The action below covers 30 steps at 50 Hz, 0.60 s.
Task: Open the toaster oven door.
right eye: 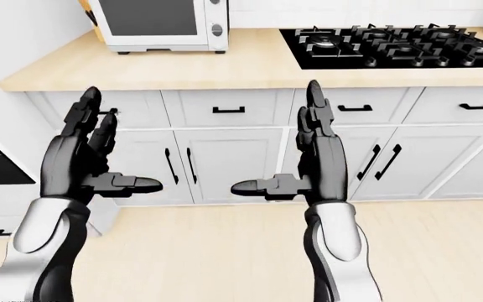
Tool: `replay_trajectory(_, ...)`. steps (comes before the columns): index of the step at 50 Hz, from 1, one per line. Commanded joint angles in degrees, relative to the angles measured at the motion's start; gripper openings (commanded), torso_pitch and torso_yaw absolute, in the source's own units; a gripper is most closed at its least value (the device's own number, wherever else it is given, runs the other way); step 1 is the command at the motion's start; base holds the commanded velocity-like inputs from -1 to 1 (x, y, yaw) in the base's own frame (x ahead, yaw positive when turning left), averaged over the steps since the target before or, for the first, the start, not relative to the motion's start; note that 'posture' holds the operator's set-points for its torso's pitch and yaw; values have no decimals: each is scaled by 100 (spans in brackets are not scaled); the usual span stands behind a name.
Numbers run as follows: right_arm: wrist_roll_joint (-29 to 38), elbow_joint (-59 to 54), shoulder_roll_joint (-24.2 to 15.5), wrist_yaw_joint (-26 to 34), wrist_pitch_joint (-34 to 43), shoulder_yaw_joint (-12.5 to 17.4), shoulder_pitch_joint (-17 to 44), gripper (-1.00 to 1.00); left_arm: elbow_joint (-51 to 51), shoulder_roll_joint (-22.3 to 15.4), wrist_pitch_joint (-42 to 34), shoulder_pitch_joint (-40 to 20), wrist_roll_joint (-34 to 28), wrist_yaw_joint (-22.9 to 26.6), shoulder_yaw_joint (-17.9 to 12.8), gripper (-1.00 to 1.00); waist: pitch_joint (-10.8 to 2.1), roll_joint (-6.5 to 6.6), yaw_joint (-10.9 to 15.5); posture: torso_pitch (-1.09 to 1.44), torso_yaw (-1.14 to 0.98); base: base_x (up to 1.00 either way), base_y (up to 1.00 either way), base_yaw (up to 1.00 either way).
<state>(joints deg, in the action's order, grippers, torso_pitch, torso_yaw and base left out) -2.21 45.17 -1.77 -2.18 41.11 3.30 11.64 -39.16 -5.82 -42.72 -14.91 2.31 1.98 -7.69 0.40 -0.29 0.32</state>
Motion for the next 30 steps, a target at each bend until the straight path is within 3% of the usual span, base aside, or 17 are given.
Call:
replay_trajectory(1,-151,362,-36,-100,296,81,204,100,-284,-97,-279,-244,99,-75,-134,100,-85,9,-4,0,0,0,0,0)
replay_trajectory(3,-233,445,-63,-133,376,70,257,100,-441,-160,-497,-353,166,-119,-181,100,-55,14,-1,0,0,0,0,0)
replay_trajectory(4,-265,461,-88,-145,431,84,316,100,-479,-188,-571,-417,192,-137,-179,100,-158,50,-4,0,0,14,0,0)
replay_trajectory(6,-381,541,-110,-188,547,153,426,100,-534,-218,-675,-512,234,-168,-161,100,148,66,-6,0,0,33,0,0)
replay_trajectory(10,-500,687,-121,-268,592,123,411,100,-652,-236,-751,-519,309,-199,-200,100,289,-87,11,0,0,43,0,0)
replay_trajectory(12,-530,706,-119,-279,554,82,366,100,-641,-193,-597,-367,334,-211,-186,100,291,-239,-5,0,0,47,0,0)
replay_trajectory(16,-562,712,-128,-277,513,85,333,100,-626,-208,-554,-341,348,-224,-182,100,232,-195,-18,0,0,46,0,0)
replay_trajectory(22,-498,549,-78,-241,172,-20,109,100,-472,-81,-220,-107,291,-190,-29,100,227,101,-74,0,0,46,0,0)
replay_trajectory(24,-459,482,-44,-242,66,-99,44,100,-404,-47,-79,-17,268,-179,-19,100,180,353,-119,0,0,46,0,0)
replay_trajectory(25,-450,462,-35,-236,34,-113,28,100,-397,-42,-53,5,267,-175,-23,100,110,562,-115,0,0,47,0,0)
replay_trajectory(26,-446,425,-24,-229,-7,-117,17,100,-381,-35,-10,38,268,-167,-33,100,104,505,-41,0,0,45,0,0)
replay_trajectory(28,-434,374,-9,-223,-78,-128,3,100,-368,-13,59,98,257,-165,-16,100,219,480,-50,0,0,47,0,0)
replay_trajectory(30,-412,324,6,-214,-162,-161,-44,100,-401,1,20,94,257,-178,-7,100,143,408,8,0,0,46,0,0)
